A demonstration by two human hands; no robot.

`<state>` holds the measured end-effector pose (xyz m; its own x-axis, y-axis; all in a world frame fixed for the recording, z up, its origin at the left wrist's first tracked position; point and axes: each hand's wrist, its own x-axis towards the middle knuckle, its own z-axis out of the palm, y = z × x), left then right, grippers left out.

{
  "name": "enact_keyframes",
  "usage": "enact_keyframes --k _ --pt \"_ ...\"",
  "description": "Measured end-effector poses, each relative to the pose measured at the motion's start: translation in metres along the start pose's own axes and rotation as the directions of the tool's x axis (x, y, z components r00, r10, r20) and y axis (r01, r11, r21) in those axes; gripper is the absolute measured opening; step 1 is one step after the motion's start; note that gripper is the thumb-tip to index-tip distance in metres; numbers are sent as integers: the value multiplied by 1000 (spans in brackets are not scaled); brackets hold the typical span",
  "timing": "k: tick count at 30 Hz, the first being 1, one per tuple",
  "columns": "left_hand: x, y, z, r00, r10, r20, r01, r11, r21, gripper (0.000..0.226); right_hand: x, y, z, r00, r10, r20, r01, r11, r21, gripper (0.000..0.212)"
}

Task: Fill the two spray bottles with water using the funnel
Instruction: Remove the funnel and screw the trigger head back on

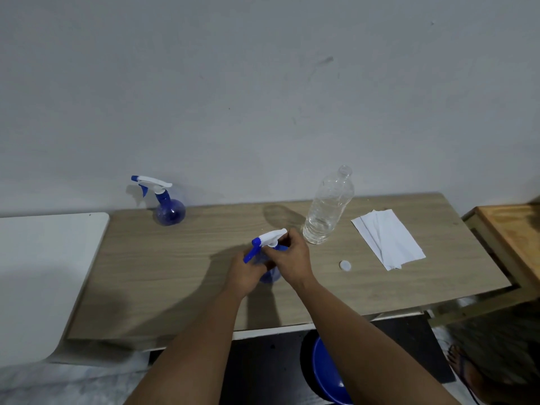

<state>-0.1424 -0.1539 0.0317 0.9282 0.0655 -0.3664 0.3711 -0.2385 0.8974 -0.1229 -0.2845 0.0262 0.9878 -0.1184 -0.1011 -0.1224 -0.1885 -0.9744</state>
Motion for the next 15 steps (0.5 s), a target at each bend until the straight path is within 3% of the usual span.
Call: enact_keyframes --k 5,10,15 --pt "-1 2 -1 1000 -8 25 8 1000 -1 8 2 3 -10 990 -59 126 54 997 47 30" --pt "-3 3 -2 1000 -20 18 20 1000 6 11 0 -1 -5 999 -22 39 21 999 26 32" --pt "-5 5 -2 1000 4 4 -4 1000 11 3 -2 7 -7 993 -78 84 73 996 60 28"
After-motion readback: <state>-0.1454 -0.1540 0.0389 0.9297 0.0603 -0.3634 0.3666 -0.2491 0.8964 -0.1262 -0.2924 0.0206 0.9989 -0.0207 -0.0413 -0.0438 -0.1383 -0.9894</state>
